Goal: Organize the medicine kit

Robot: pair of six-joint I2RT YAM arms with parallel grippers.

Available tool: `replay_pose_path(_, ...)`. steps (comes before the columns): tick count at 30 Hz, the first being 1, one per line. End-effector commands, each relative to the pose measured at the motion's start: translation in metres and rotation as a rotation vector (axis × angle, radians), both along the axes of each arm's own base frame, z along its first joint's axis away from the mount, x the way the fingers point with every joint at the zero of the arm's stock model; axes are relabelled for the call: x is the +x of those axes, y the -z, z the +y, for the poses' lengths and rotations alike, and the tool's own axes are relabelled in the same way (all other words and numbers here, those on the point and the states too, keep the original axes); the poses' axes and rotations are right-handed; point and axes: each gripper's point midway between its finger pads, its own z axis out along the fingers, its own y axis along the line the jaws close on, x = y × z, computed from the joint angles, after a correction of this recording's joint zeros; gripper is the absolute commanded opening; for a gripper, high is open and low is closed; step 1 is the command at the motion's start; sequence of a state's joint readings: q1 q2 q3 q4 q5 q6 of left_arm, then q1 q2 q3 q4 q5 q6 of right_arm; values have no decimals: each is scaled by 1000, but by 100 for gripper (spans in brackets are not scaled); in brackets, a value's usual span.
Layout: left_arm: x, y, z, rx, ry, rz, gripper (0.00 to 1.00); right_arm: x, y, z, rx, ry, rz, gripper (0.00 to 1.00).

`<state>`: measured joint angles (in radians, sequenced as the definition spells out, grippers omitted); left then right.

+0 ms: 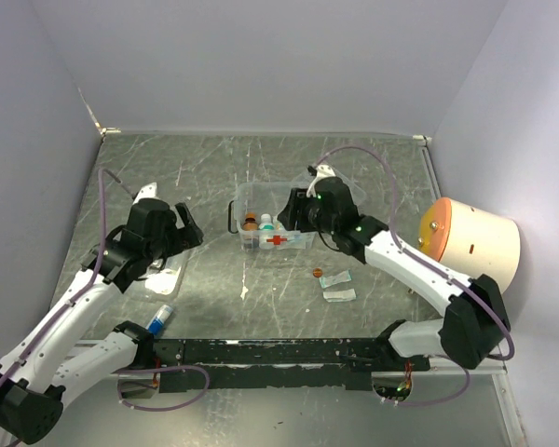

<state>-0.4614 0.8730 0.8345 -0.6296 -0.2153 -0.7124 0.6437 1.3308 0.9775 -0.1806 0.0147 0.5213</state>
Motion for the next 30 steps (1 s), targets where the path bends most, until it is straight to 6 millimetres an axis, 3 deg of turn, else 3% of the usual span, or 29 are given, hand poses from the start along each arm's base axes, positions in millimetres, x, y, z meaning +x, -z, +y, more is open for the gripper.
replay_pose_path(1,-31,26,31,47,-183,183,99,-14,-25,23,195,-91,-69,50)
replay_pose_path(10,-70,78,46,-28,-420,378,97,-22,-22,11,165,-83,-94,50)
replay_pose_path(12,-76,83,53,-45,-496,385,91,-22,-22,8,162,-72,-96,50)
replay_pose_path(16,-85,87,74,-31,-638,362,89,-22,-17,5,162,-56,-89,50)
replay_pose_path(20,-79,91,66,-49,-585,349,90,-22,-11,6,172,-43,-75,50)
replay_pose_path(30,-87,137,55,-23,-530,453,95,-15,1,7,146,-22,-38,50)
